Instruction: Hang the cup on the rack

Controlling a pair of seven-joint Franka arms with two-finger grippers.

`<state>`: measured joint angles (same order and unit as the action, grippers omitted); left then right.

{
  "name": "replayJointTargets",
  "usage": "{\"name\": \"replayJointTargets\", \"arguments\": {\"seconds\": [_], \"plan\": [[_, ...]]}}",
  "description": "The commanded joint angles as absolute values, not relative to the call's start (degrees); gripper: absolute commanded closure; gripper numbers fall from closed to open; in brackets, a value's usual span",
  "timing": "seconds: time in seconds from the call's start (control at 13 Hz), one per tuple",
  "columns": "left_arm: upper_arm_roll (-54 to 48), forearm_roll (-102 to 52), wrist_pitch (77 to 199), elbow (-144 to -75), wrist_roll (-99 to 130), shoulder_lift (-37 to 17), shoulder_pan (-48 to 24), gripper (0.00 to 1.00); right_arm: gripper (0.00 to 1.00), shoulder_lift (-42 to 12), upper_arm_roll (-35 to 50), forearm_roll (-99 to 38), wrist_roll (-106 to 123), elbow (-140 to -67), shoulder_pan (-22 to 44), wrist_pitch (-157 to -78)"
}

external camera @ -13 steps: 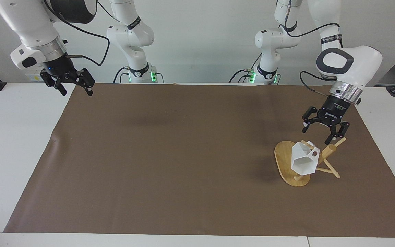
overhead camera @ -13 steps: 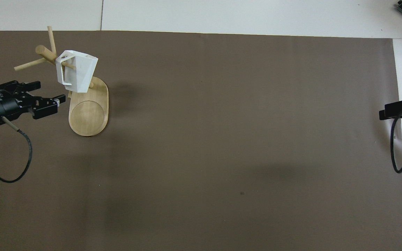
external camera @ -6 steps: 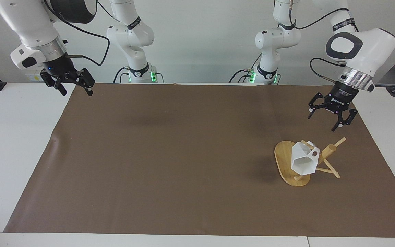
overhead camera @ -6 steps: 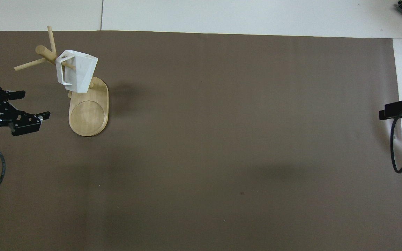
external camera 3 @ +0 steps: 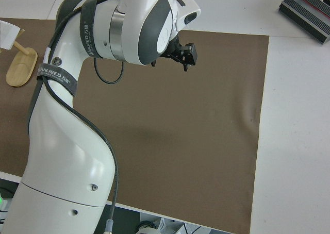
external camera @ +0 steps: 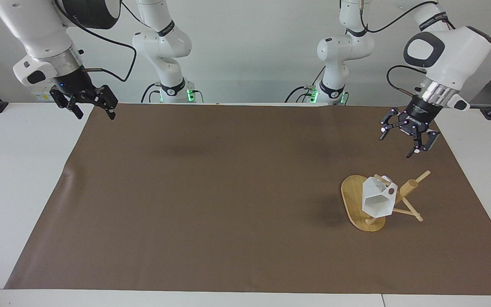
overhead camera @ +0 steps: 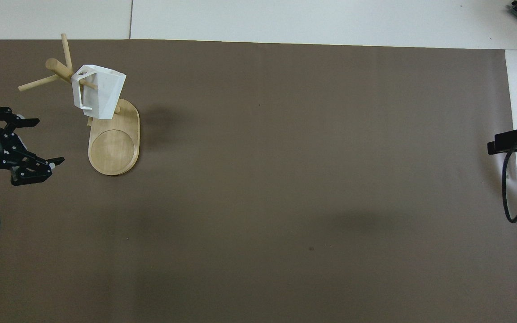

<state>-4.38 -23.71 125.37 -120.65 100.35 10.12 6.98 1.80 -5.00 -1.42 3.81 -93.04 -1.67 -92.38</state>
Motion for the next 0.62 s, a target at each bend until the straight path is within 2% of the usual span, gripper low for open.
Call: {"name": "replayJointTargets", "arguments": {"seconds": [0.0,0.54], "plan": [[-3.87,-21.19,121.04,-118.22,91.01,9.76,6.42,0.00,0.00,2.64,-4.66,-0.61,2.72,-93.60,-1.58,-92.20],[-3.96,-13.72,107.59,-112.59,58.58,8.53,6.42,0.00,0.00,2.64,-4.66,-0.62,2.72,-93.69,-1.58,-92.20]]}}
